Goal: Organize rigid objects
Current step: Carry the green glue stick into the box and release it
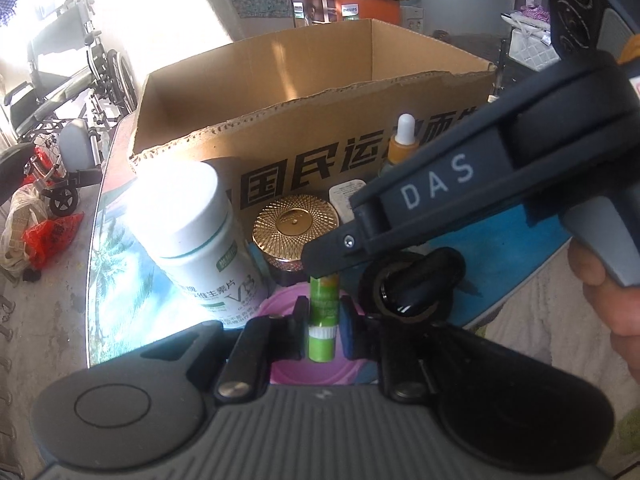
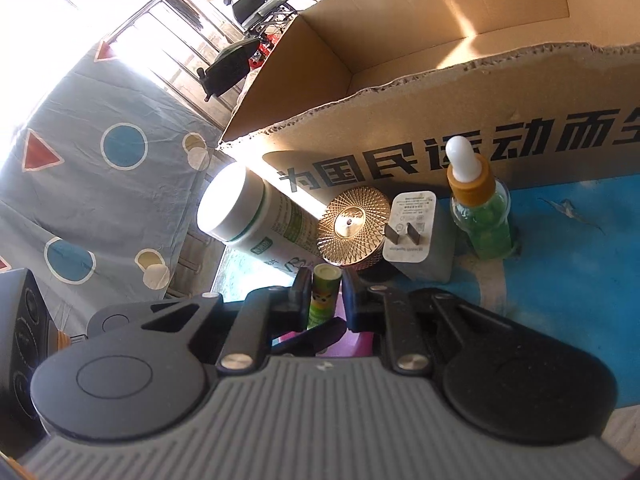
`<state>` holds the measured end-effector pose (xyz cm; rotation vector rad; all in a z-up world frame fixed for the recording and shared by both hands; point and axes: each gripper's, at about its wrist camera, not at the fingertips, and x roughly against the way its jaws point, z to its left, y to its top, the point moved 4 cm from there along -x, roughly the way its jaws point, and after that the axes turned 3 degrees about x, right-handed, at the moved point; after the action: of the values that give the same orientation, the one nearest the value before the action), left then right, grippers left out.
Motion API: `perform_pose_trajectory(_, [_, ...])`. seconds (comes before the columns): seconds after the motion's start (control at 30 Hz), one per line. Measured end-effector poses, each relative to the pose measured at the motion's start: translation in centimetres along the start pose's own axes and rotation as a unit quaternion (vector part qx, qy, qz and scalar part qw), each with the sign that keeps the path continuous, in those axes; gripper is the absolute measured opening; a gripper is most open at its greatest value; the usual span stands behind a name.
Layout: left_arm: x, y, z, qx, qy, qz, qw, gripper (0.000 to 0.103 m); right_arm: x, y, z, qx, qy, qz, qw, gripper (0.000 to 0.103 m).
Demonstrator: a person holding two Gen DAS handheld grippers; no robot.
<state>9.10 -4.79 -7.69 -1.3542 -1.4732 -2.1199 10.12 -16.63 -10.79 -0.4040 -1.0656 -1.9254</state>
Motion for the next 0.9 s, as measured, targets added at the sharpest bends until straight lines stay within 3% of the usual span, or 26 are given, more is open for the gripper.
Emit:
perform_pose_trajectory(0.23, [4.2, 3.4, 0.4, 0.015, 0.011, -0.049, 0.9986, 0.016, 3.8, 2.2, 3.4, 0.057, 0.02, -0.054, 0.997, 0.014])
perform_pose_trajectory(0.37, [6.4, 7.7, 2.2, 0.04, 0.007, -0.08, 0.9959, 0.016, 6.6, 6.2, 5.5, 0.11, 0.038, -0.091, 0.989, 0.015])
perform_pose_trajectory(0.5, [6.7, 12.1, 4.2, 0.064, -0.001, -0.088, 0.9941, 0.016, 7.5, 11.1, 6.8, 0.149, 0.04, -0.101, 0.983, 0.014])
perform_pose_trajectory(0.6, [5.3, 15.3, 5.8, 0.079, 0.002, -0.076, 0.994, 0.016, 6.2, 15.8, 6.5, 0.153, 0.039, -0.073, 0.985, 0.014])
perform_pose_trajectory(0.73, [0.4, 18.7, 8.3, 0.101, 0.013, -0.024, 0.9945, 0.016, 1.9, 21.5, 4.2, 0.108, 0.045, -0.004, 0.993, 0.014])
perform_pose_trajectory(0.9, [-6.1, 20.0, 10.8, 0.129, 0.018, 0.049, 0.9902, 0.016, -5.0, 25.1, 0.0, 0.045, 0.05, 0.085, 0.994, 0.014])
